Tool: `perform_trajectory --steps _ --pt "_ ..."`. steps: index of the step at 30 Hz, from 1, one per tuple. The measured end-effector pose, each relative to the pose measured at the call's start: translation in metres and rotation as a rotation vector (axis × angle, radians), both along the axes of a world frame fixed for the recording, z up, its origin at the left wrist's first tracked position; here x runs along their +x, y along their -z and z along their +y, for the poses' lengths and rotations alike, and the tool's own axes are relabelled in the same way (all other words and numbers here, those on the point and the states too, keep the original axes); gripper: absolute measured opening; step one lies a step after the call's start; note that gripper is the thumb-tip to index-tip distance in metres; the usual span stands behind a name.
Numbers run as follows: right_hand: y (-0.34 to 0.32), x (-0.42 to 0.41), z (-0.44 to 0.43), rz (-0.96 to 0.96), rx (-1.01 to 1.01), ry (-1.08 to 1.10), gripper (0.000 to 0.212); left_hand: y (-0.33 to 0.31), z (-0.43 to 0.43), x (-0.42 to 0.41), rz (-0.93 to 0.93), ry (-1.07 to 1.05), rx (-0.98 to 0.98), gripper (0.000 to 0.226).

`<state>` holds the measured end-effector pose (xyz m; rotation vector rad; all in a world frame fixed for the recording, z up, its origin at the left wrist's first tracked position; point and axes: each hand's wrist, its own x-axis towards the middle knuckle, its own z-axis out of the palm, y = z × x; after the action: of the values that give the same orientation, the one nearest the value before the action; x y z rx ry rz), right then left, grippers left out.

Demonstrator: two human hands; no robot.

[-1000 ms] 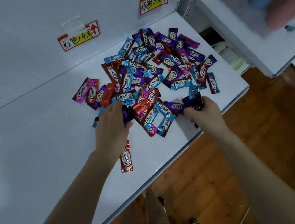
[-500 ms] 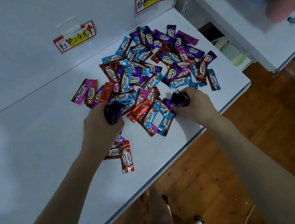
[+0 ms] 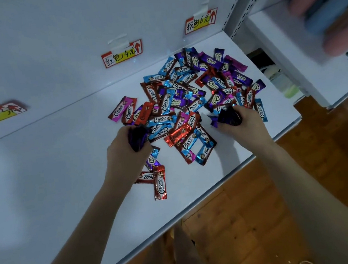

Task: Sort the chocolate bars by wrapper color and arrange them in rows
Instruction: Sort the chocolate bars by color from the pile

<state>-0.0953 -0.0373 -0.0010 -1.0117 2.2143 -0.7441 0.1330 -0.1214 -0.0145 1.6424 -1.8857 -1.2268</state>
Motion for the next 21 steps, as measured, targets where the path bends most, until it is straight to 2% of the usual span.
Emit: perform_trajectory --steps 6,9,12,15,21 --pt "-0.024 0.018 -0.019 -0.095 -0.118 0.010 0.016 -0.023 0.003 0.009 0.020 -0.064 -0.006 0.037" --pt "-0.032 0.035 -0.039 -0.253 -0.133 0.017 0.008 -0.032 0.003 0.019 0.053 -0.137 0.018 0.039" --pt "-0.034 0.061 -0.064 -0.345 -0.135 -0.069 0.020 -0.038 0.001 0.037 0.063 -0.243 0.034 0.039" --pt "-0.031 0.097 -0.085 -0.325 -0.139 -0.252 0.015 -0.043 0.007 0.064 0.022 -0.329 0.015 0.035" --pt "-0.023 0.184 -0.113 -0.152 -0.141 -0.575 0.037 -0.049 0.032 0.145 -0.118 -0.535 -0.033 0.021"
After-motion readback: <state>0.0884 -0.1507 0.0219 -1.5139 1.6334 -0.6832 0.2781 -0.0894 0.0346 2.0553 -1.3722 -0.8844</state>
